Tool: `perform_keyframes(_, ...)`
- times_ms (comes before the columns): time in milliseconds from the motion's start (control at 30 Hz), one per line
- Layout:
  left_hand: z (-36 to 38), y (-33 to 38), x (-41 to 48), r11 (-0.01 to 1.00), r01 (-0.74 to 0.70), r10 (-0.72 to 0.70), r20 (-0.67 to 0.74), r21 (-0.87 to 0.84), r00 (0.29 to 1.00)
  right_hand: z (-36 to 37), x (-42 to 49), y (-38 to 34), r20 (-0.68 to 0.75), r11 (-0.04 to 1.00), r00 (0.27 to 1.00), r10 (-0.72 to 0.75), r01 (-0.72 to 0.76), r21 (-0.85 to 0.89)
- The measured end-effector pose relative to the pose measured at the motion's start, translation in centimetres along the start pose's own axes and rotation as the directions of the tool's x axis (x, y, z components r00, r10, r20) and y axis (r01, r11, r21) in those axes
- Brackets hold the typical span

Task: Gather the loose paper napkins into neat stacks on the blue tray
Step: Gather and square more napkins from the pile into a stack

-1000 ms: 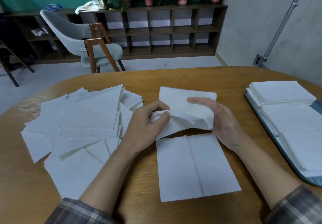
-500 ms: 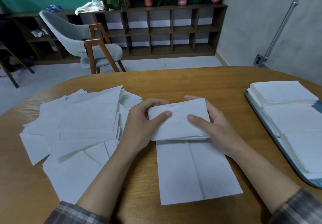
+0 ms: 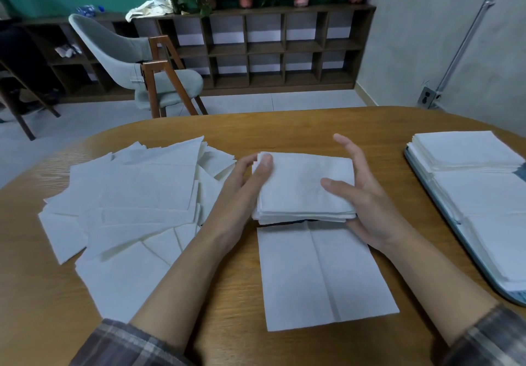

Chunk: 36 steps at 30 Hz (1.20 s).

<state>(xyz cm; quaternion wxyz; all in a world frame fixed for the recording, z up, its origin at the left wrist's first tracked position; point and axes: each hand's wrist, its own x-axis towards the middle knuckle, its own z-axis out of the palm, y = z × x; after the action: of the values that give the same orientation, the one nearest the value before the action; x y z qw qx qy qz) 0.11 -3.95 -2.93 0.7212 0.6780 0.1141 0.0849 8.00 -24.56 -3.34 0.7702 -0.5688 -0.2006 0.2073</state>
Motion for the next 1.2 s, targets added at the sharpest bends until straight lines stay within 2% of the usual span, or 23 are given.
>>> perform_keyframes(67,0.1,0.0,-0.3,0.998,-0.023,0.022,0.016,0.051,1.000,-0.1,0.0,-0.1,-0.006,0.997,0.999,0.035,-0.036,-0.064)
perform_keyframes(133,0.0,-0.2,-0.4,0.973,-0.094,0.103,-0.034,0.209,0.994,-0.6,-0.1,-0.5,0.065,0.995,0.993,0.095,-0.093,-0.037)
perform_keyframes(233,-0.3,-0.8,-0.1,0.924,-0.179,0.206,-0.045,0.338,0.978,-1.0,-0.2,-0.9,0.153,0.990,0.978,0.139,-0.137,-0.018)
perform_keyframes(333,0.3,-1.5,-0.2,0.847,-0.285,0.314,0.010,0.449,0.949,-1.0,-0.1,-0.2,0.027,0.974,0.996,0.090,-0.082,-0.211)
perform_keyframes(400,0.6,-1.8,-0.5,0.732,-0.402,0.447,0.057,0.550,0.893,-1.3,0.0,0.2,-0.099,0.930,0.995,-0.018,-0.019,-0.367)
perform_keyframes(467,0.6,-1.8,-0.7,0.597,-0.541,0.552,0.187,0.592,0.813,-1.7,0.1,0.0,-0.196,0.893,0.975,-0.105,0.005,-0.451)
perform_keyframes(500,0.7,-1.8,-0.8,0.575,-0.586,0.541,0.271,0.571,0.796,-1.9,0.1,-0.1,-0.232,0.885,0.964,-0.129,0.006,-0.466)
perform_keyframes(600,1.1,-1.9,-1.6,0.634,-0.565,0.326,0.479,0.528,0.815,-2.4,0.1,0.0,-0.270,0.876,0.949,-0.164,0.014,-0.482)
perform_keyframes(667,1.2,-2.1,-1.9,0.659,-0.526,0.212,0.539,0.537,0.815,-2.2,0.2,0.1,-0.257,0.871,0.952,-0.165,0.018,-0.491)
perform_keyframes(800,0.7,-2.3,-1.4,0.645,-0.518,0.174,0.552,0.563,0.816,-2.1,0.2,0.2,-0.236,0.865,0.959,-0.159,0.020,-0.501)
perform_keyframes(900,0.6,-2.2,-1.5,0.605,-0.511,0.156,0.538,0.611,0.828,-1.9,0.2,0.2,-0.203,0.841,0.965,-0.163,0.029,-0.540)
perform_keyframes(967,0.7,-1.8,-1.8,0.625,-0.510,0.195,0.514,0.591,0.835,-1.9,0.3,0.3,-0.193,0.838,0.969,-0.155,0.025,-0.545)
perform_keyframes(1067,0.5,-0.9,-2.1,0.725,-0.461,0.265,0.411,0.511,0.872,-1.6,0.3,0.0,-0.164,0.876,0.977,-0.135,0.040,-0.481)
perform_keyframes(1200,0.0,-0.1,-1.9,0.884,-0.304,0.236,0.223,0.355,0.946,-1.2,-0.2,-0.5,-0.088,0.924,0.995,-0.037,0.001,-0.382)
